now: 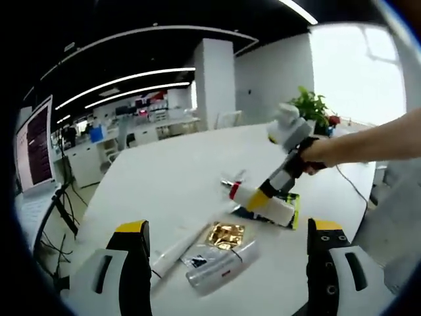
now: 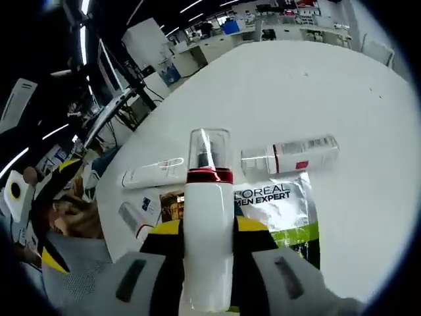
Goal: Arrange the skincare products in the storage area until every visible bottle or jar stands upright without overlapping.
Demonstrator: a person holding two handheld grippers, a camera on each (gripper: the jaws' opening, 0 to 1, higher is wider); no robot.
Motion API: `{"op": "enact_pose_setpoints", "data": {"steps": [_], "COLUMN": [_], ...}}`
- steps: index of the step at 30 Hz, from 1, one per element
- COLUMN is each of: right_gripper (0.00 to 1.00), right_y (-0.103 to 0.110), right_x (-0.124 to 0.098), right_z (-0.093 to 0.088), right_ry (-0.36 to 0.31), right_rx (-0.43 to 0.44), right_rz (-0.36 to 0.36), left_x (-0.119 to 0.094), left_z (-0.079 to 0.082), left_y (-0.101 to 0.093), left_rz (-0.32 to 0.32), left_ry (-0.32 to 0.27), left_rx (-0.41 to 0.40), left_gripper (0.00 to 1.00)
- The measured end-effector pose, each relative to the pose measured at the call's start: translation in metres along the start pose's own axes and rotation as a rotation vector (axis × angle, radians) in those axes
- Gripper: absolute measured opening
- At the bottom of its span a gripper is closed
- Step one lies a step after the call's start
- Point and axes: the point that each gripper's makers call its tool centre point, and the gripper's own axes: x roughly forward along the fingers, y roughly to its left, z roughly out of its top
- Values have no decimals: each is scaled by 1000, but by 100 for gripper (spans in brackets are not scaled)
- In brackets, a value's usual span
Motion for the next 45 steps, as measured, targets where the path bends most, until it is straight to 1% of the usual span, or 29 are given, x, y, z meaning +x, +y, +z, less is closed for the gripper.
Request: {"op": "enact_pose_setpoints", "data": {"steps": [1, 2, 4, 5, 7, 8, 9, 10, 13, 15, 16, 18, 20, 21, 24, 25, 27, 29, 30, 31, 33, 34, 37, 39, 40, 41, 42, 44, 45], "right_gripper": [26, 26, 26, 26, 26, 26, 26, 26, 26, 26, 26, 26, 26, 26, 26, 26, 26, 27, 27, 27, 27, 27, 27, 27, 27, 27, 27, 27, 27], "right_y": [-1, -2, 0, 2, 4, 6, 8, 11, 19, 24, 27, 32, 37, 42, 52, 56, 65, 73, 77, 80, 86, 91, 99, 105, 108, 109, 112, 117, 120], "right_x": [-2, -3, -9, -11, -16, -19, -21, -24, -33, -36, -40, -44, -48, -51, -58, -61, -67, -72, -75, -78, -82, -85, -92, -96, -98, -99, -101, -105, -107], "right_z": [4, 7, 6, 8, 7, 9, 8, 9, 10, 10, 11, 11, 9, 8, 7, 7, 9, 7, 6, 5, 3, 1, -2, -5, -7, -8, -9, -11, -12], "right_ry": [-21, -49, -63, -82, -100, -121, -125, -147, -179, -194, -209, -231, -235, -243, -257, -266, -291, -300, -305, -306, -312, -319, -334, -339, -344, -346, -350, -363, -368], "right_rx": [13, 2, 20, 12, 16, 8, 19, 23, 18, 4, -18, -65, -54, -60, -83, -84, -86, -102, -108, -116, -142, -156, -141, -142, -138, -136, -137, -148, -151], "right_rz": [15, 25, 37, 49, 57, 70, 76, 88, 109, 116, 114, 122, 129, 139, 150, 165, 203, 242, 255, 264, 281, 295, 333, 353, 364, 372, 380, 405, 427], "left_x": [2, 3, 4, 4, 4, 3, 3, 5, 8, 12, 14, 16, 20, 23, 29, 30, 32, 31, 32, 36, 39, 40, 42, 42, 41, 41, 39, 35, 32], "left_z": [-1, -1, -2, -1, 1, 3, 6, 11, 19, 22, 25, 30, 36, 40, 46, 48, 53, 59, 60, 61, 63, 64, 67, 71, 73, 75, 77, 78, 79], "left_y": [-2, -3, -9, -11, -19, -25, -29, -31, -35, -36, -37, -38, -39, -38, -41, -47, -54, -60, -62, -59, -58, -59, -63, -69, -74, -76, -79, -88, -96], "left_rz": [-17, -25, -58, -72, -117, -156, -180, -196, -230, -244, -256, -269, -285, -289, -320, -356, -405, -451, -459, -459, -467, -477, -501, -546, -575, -586, -605, -639, -670], "left_ry": [12, 16, 28, 28, 35, 36, 32, 17, -2, -3, -2, -20, -38, -50, -58, -57, -59, -74, -70, -69, -76, -74, -83, -98, -97, -98, -104, -104, -93], "left_rx": [-1, -6, -20, -29, -35, -47, -59, -94, -134, -130, -130, -145, -167, -186, -221, -252, -298, -299, -294, -298, -303, -322, -345, -373, -412, -429, -424, -387, -397], "left_gripper": [97, 95, 93, 93, 92, 89, 85, 83, 77, 72, 70, 63, 57, 56, 56, 56, 58, 60, 61, 61, 59, 58, 56, 52, 49, 47, 47, 46, 46]}}
